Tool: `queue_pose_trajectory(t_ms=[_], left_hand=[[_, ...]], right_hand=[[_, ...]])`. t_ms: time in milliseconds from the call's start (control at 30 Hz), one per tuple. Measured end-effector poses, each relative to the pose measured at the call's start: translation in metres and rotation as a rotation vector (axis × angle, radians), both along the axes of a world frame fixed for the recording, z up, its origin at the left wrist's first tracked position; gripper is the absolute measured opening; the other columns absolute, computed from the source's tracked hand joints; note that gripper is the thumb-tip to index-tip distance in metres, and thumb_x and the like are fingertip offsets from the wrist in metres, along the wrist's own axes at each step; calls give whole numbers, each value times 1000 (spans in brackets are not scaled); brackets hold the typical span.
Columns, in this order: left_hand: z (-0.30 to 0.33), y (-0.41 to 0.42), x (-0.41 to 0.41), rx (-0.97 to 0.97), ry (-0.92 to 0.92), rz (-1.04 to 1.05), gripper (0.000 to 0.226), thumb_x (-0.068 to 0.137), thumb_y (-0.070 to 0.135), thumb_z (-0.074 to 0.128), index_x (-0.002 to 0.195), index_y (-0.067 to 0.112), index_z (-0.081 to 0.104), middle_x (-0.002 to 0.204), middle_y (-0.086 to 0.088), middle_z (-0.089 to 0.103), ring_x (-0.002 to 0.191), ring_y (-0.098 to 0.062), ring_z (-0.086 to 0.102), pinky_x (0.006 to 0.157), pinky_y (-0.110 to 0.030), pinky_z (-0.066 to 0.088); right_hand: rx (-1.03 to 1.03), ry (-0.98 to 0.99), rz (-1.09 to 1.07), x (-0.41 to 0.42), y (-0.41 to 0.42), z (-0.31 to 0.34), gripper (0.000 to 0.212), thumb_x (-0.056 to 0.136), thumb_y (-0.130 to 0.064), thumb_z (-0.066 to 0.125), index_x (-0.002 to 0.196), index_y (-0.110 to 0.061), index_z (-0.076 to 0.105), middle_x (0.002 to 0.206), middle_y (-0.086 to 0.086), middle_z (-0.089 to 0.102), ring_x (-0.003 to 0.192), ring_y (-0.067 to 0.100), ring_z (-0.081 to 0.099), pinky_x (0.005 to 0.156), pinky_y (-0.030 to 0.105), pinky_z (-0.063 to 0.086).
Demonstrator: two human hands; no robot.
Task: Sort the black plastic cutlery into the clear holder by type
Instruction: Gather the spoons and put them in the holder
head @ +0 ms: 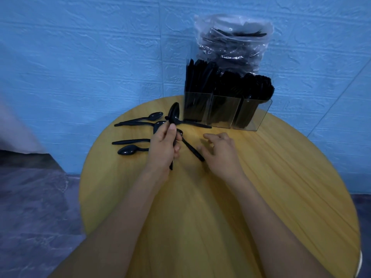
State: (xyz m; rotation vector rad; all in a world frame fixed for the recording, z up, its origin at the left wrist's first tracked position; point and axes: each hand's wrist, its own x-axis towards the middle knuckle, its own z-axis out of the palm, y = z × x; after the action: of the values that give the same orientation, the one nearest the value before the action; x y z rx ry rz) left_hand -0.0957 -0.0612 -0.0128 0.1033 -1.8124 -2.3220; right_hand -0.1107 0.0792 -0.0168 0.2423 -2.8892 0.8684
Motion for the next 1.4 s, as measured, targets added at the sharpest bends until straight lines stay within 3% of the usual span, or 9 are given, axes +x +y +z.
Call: queue_pose_trajectory(t_ms=[300, 500, 567, 667, 767, 933, 1133, 1267, 1400], left_hand=[[-8, -37, 22, -3, 18, 119, 24, 102, 18, 35, 85, 12, 51, 67, 3, 45, 48, -2, 39, 45, -19, 35], [-13, -33, 29, -63, 92, 136, 25, 102, 17, 35, 119, 17, 53, 67, 5, 49, 54, -2, 43, 51, -18, 42], [-15, -34, 29, -98, 97, 154, 30, 102, 18, 36, 125, 11, 53, 68, 6, 51, 58, -2, 47, 56, -19, 45], [-18, -35, 26, -137, 94, 180, 34, 101, 20, 37, 128, 8, 54, 68, 10, 56, 63, -1, 53, 64, -23, 48], [-18, -33, 25, -120, 104, 185, 30, 101, 19, 37, 124, 10, 54, 73, 8, 60, 65, 0, 57, 65, -19, 50], [-16, -33, 26, -13, 97, 169, 24, 102, 18, 36, 116, 18, 54, 86, 2, 63, 76, 0, 63, 71, -18, 52], [-17, -32, 24, 68, 92, 146, 26, 102, 18, 34, 114, 7, 55, 93, -5, 66, 89, -12, 66, 79, -23, 53], [-17, -35, 26, 152, 85, 132, 28, 102, 18, 35, 104, 2, 58, 98, -10, 67, 96, -22, 66, 81, -31, 55], [-16, -37, 26, 209, 109, 121, 22, 100, 16, 40, 105, 2, 57, 84, -1, 67, 88, -13, 66, 80, -29, 55]], right_hand=[[164, -34, -41, -6, -34, -4, 36, 92, -35, 58, 115, -8, 57, 120, 11, 50, 111, 27, 45, 95, 37, 42], [304, 148, -82, -1, -41, -11, 23, 100, -9, 39, 115, -3, 55, 114, 15, 57, 106, 28, 52, 87, 33, 41], [169, 185, -106, 1, -35, -8, 21, 101, -12, 39, 107, -4, 57, 106, 13, 59, 97, 26, 53, 74, 27, 38], [-247, 205, -37, 8, -29, 0, 13, 98, -15, 48, 88, -13, 56, 83, 1, 58, 74, 15, 52, 56, 17, 32], [-511, 119, 180, 21, -36, 3, 9, 93, -13, 56, 92, -23, 56, 73, -8, 56, 67, 2, 52, 58, 12, 39], [-555, 99, 350, 25, -44, -1, 26, 92, -9, 58, 115, -20, 61, 64, -13, 51, 60, -4, 51, 60, 9, 40], [-584, 75, 380, 24, -43, -4, 31, 91, -8, 58, 121, -15, 63, 76, -13, 62, 70, -9, 56, 68, 6, 43], [-592, 15, 443, 26, -50, -7, 33, 90, -5, 59, 123, -14, 61, 113, -12, 62, 106, -8, 55, 91, 4, 39], [-527, 39, 499, 25, -54, -7, 34, 90, -6, 59, 120, -23, 61, 98, -12, 66, 91, -6, 58, 80, 6, 42]])
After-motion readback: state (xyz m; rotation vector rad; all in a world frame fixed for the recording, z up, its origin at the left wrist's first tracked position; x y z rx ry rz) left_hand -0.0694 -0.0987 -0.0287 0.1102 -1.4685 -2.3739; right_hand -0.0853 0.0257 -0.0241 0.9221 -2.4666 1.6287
